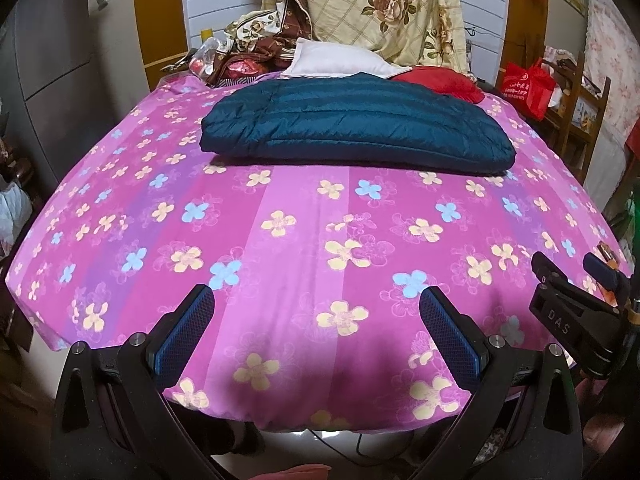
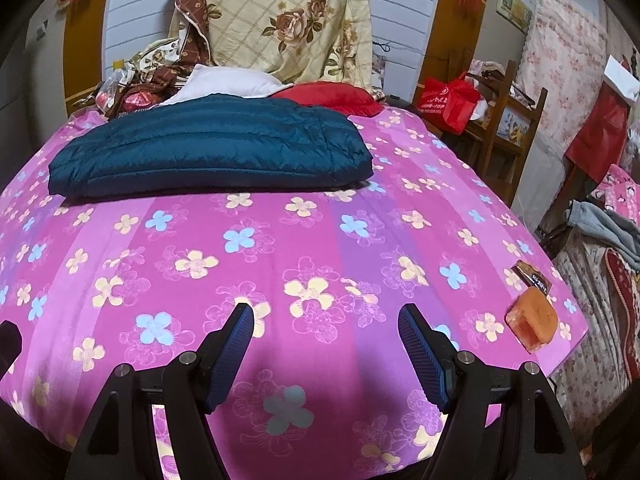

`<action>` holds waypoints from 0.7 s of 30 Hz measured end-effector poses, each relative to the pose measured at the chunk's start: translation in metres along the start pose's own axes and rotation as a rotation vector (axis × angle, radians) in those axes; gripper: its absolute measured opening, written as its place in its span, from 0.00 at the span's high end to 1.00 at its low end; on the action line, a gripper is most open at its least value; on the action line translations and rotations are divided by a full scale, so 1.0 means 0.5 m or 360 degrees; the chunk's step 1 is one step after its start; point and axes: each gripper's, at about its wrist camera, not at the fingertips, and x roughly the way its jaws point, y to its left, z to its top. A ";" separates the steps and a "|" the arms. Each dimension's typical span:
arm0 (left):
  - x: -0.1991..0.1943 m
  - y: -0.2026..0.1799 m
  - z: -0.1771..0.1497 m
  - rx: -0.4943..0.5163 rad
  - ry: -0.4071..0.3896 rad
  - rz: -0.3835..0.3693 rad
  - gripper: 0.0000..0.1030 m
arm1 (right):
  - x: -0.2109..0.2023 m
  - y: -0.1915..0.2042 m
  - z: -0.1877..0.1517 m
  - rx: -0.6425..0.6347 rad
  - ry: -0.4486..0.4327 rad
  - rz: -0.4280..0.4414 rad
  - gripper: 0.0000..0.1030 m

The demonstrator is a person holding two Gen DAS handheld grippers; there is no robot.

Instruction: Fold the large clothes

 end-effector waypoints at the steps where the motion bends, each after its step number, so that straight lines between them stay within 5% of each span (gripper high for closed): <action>1: 0.001 0.000 -0.001 0.0000 -0.0002 -0.0005 0.00 | 0.000 0.001 0.000 -0.0003 -0.0001 -0.0001 0.30; 21: 0.005 -0.010 -0.005 0.0011 0.0013 -0.0040 0.00 | -0.005 0.017 -0.003 -0.0069 -0.0037 0.0001 0.30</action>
